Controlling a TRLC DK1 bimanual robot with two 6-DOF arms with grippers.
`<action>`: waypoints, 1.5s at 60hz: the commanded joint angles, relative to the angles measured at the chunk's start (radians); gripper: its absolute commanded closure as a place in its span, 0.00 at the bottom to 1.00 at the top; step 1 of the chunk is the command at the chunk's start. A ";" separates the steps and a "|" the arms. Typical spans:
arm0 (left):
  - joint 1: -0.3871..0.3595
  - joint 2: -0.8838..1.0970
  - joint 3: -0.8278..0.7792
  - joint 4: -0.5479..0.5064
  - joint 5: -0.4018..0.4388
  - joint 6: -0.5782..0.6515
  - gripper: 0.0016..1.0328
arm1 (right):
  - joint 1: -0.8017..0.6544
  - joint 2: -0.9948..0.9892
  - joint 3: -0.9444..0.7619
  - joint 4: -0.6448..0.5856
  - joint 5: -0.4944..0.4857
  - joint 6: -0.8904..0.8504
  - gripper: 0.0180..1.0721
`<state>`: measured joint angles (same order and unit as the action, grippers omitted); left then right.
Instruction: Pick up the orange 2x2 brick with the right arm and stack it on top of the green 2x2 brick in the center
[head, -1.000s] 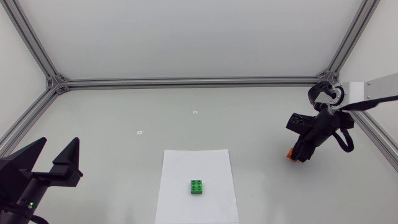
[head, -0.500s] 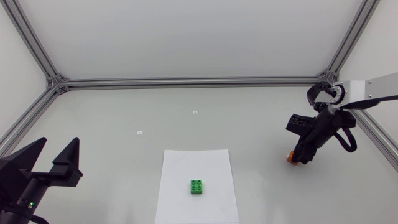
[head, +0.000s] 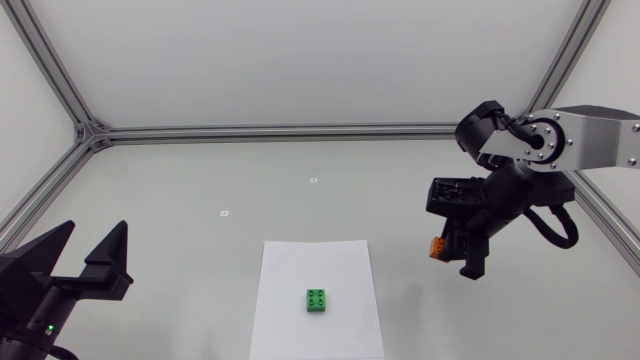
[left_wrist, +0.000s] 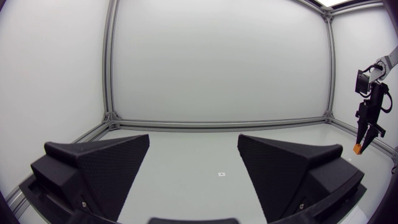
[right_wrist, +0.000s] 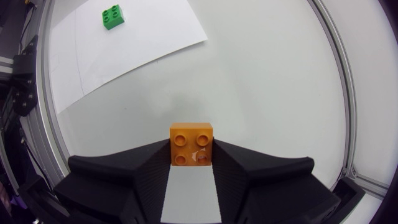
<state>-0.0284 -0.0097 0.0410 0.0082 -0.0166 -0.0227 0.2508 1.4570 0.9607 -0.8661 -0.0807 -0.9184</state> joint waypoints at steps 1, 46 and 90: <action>-0.001 -0.004 -0.041 -0.011 0.003 0.006 0.04 | 0.082 -0.020 -0.028 -0.021 0.009 0.058 0.95; -0.001 -0.004 -0.041 -0.011 0.003 0.006 0.04 | 0.604 0.187 0.168 0.007 0.042 0.348 0.95; -0.001 -0.004 -0.041 -0.011 0.003 0.006 0.04 | 0.660 0.368 0.286 0.042 0.055 0.312 0.95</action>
<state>-0.0284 -0.0097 0.0410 0.0082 -0.0166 -0.0227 0.9024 1.7962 1.2251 -0.8303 -0.0319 -0.5880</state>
